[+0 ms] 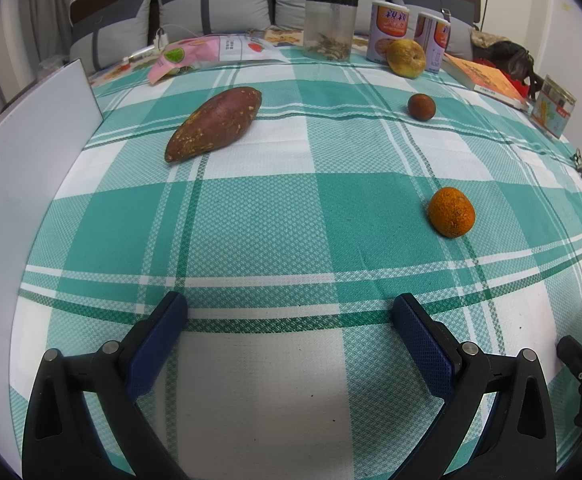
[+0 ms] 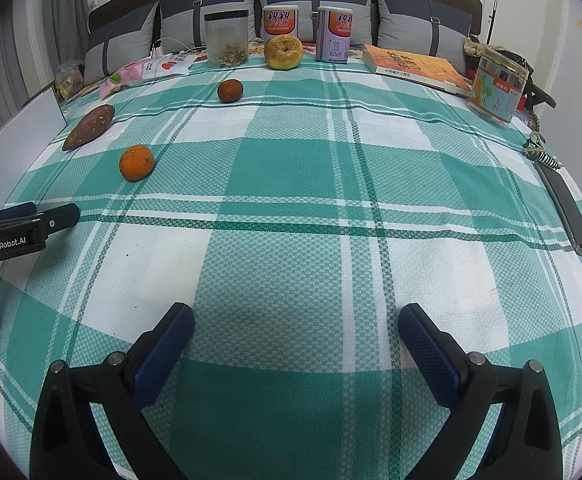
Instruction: Organize fruits
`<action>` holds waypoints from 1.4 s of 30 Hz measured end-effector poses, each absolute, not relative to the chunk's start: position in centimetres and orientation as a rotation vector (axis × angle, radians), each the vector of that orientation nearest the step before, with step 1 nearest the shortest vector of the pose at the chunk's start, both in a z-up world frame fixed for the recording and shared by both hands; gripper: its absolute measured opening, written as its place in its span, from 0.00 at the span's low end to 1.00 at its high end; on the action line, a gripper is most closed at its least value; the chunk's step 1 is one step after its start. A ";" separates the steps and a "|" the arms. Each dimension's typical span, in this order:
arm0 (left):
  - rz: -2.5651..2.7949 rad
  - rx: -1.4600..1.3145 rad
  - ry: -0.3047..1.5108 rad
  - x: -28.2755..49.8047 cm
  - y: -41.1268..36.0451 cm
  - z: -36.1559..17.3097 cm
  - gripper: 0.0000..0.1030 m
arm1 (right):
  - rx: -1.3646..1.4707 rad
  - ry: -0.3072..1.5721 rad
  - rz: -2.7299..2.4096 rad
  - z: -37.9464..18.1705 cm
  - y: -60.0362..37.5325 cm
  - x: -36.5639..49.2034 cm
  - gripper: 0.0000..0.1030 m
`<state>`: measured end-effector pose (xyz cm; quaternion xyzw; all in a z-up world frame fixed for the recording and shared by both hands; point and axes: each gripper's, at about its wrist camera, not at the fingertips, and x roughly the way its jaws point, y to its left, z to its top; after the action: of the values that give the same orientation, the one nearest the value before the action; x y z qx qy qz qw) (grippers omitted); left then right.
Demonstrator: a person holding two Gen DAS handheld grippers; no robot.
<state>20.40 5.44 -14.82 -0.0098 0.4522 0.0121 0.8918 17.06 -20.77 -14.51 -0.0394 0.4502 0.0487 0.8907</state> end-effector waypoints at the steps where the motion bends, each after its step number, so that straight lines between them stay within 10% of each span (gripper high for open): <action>1: 0.025 -0.020 0.939 20.4 5.4 -14.8 1.00 | -0.082 0.935 0.101 -14.5 -20.8 17.1 0.99; 25: -0.025 -0.001 1.019 20.6 5.6 -14.4 0.99 | -0.078 0.936 0.105 -14.5 -20.8 17.1 1.00; 39: -0.116 -0.041 1.141 36.1 11.8 -10.3 0.96 | -0.073 0.936 0.110 -14.5 -20.8 17.1 1.00; 40: -0.119 0.008 1.143 36.5 11.1 -10.7 0.95 | -0.073 0.936 0.110 -14.5 -20.8 17.1 1.00; 42: -0.127 0.053 1.151 36.7 10.4 -11.1 0.50 | -0.073 0.936 0.110 -14.5 -20.8 17.1 1.00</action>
<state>36.71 10.36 -11.14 0.0249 0.5440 -0.0601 0.8366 17.05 -20.76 -14.53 -0.0350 0.4506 0.0529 0.8905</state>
